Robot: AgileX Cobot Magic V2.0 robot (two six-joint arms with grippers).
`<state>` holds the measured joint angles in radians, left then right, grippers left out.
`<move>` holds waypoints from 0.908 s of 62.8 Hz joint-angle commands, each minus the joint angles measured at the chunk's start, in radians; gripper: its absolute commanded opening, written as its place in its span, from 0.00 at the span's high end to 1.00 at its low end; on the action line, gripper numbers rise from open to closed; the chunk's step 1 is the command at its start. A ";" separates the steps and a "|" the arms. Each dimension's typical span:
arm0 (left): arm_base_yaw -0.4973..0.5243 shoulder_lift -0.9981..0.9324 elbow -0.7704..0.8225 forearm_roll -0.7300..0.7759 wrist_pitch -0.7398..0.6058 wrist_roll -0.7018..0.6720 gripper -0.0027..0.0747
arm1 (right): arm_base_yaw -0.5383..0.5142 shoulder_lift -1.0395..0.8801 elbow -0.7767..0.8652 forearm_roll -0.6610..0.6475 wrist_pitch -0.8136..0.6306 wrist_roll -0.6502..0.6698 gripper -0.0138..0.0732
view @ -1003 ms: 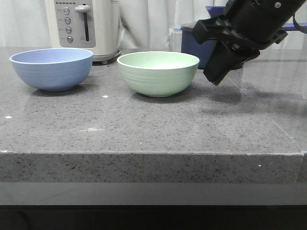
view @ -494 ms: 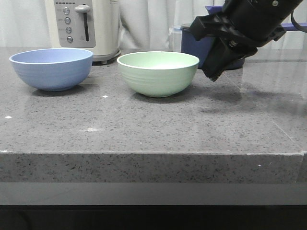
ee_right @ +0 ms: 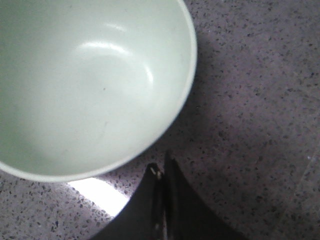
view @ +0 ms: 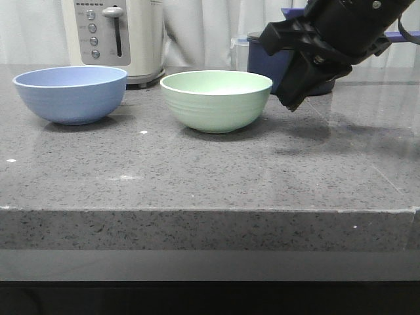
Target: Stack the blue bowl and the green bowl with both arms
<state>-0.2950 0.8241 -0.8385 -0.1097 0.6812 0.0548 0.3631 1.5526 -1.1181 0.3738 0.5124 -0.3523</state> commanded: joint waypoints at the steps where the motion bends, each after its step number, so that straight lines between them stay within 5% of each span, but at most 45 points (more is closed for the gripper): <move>1: 0.027 0.110 -0.103 0.002 -0.045 -0.007 0.30 | -0.001 -0.035 -0.024 0.017 -0.046 -0.011 0.92; 22: 0.161 0.484 -0.375 -0.001 0.045 -0.007 0.30 | -0.001 -0.035 -0.024 0.017 -0.046 -0.011 0.92; 57: 0.168 0.823 -0.559 -0.076 0.057 -0.007 0.30 | -0.001 -0.035 -0.024 0.017 -0.046 -0.011 0.92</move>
<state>-0.1278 1.6660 -1.3624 -0.1639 0.7971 0.0548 0.3631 1.5526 -1.1181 0.3738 0.5124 -0.3539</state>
